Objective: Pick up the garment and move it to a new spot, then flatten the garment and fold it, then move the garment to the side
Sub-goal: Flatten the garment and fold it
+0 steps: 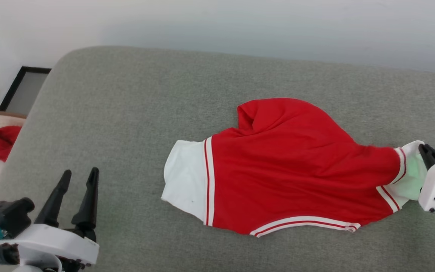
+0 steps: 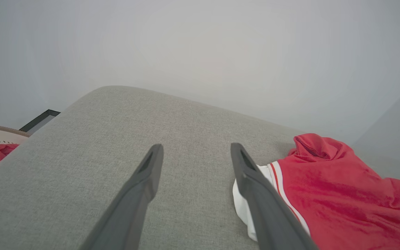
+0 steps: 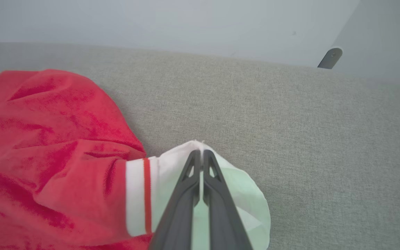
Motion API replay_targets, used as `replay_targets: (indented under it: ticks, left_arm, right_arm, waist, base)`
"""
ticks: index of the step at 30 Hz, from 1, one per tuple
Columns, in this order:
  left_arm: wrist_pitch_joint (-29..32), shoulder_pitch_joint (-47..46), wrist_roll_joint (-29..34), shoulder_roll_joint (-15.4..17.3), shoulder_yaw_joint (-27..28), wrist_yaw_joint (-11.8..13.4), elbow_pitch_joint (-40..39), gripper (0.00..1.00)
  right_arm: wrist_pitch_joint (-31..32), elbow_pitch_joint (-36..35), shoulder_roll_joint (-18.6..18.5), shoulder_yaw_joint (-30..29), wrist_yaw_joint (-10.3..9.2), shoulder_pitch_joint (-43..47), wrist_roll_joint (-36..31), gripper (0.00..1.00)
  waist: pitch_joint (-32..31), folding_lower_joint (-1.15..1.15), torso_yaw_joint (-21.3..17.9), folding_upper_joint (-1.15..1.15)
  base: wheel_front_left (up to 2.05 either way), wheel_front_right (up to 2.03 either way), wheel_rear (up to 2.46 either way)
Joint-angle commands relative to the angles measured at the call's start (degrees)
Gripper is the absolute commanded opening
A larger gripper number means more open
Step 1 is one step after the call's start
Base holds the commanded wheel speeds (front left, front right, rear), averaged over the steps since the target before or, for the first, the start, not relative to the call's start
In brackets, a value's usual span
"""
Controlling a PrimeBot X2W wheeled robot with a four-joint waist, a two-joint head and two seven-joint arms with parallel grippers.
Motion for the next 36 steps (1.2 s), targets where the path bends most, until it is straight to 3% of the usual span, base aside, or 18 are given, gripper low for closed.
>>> replay_targets:
  ticks: [1, 5, 8, 9, 10, 11, 12, 20, 27, 36]
  left_arm:
    - [-0.4, -0.8, 0.2, -0.4, -0.1, -0.2, 0.2, 1.00]
    - [-0.5, -1.5, 0.3, -1.1, -0.6, -0.6, 0.9, 1.00]
    - [-0.7, -2.0, 0.5, -1.5, -0.9, -0.9, 1.4, 1.00]
    - [-0.6, -2.2, 0.6, -1.5, -1.0, -1.0, 1.5, 1.00]
    - [-0.7, -2.4, 0.6, -1.6, -1.0, -1.1, 1.7, 1.00]
    - [-0.8, -2.4, 0.7, -1.6, -1.0, -1.1, 1.9, 1.00]
    - [-0.8, -2.4, 0.7, -1.6, -0.9, -1.1, 2.0, 1.00]
    - [-1.1, -1.5, 0.8, -0.7, 0.0, -0.9, 2.2, 1.00]
    - [-1.4, 0.4, 1.4, 0.5, 0.8, -0.3, 1.3, 1.00]
    - [-1.8, 4.5, 4.0, 2.0, 1.8, 0.5, 0.3, 1.00]
  right_arm:
    - [-0.5, 2.1, -0.4, -0.1, -0.06, -1.5, -0.3, 0.00]
    - [-2.0, 7.9, -1.1, 0.0, -0.06, -4.5, -1.2, 0.00]
    - [-3.3, 11.7, -1.0, 0.2, -0.06, -6.3, -1.5, 0.09]
    - [-3.7, 13.0, -1.2, 0.4, -0.06, -6.9, -1.7, 0.18]
    - [-4.2, 14.1, -1.4, 0.8, -0.06, -7.5, -1.7, 0.37]
    - [-4.7, 15.2, -1.5, 1.0, -0.06, -8.0, -1.6, 0.82]
    - [-5.1, 16.2, -1.5, 1.2, -0.06, -8.5, -1.5, 1.00]
    - [-6.9, 18.6, -2.2, 4.3, -0.06, -12.0, 0.4, 1.00]
    - [-10.4, 13.2, -3.6, 6.3, -0.06, -10.6, 2.7, 1.00]
    - [-19.7, 4.7, -3.4, 5.0, -0.06, -3.0, 1.9, 1.00]
  waist:
    - [0.8, 0.00, 0.8, 0.00]
    - [1.6, 0.00, 1.7, 0.00]
    - [2.1, 0.00, 2.2, 0.00]
    - [2.3, 0.00, 2.3, 0.00]
    - [2.3, 0.00, 2.4, 0.00]
    - [2.4, 0.00, 2.4, 0.00]
    - [2.4, 0.00, 2.3, 0.00]
    - [1.2, 0.00, 0.8, 0.00]
    - [-1.5, 0.00, -1.3, 0.00]
    - [-7.2, 0.00, -4.7, 0.00]
  base:
    - [0.00, 0.00, 0.00]
    - [0.00, 0.00, 0.00]
    - [0.00, 0.00, 0.00]
    - [0.00, 0.00, 0.00]
    - [0.00, 0.00, 0.00]
    - [0.00, 0.00, 0.00]
    - [0.00, 0.00, 0.00]
    - [0.00, 0.00, 0.00]
    - [0.00, 0.00, 0.00]
    - [0.00, 0.00, 0.00]
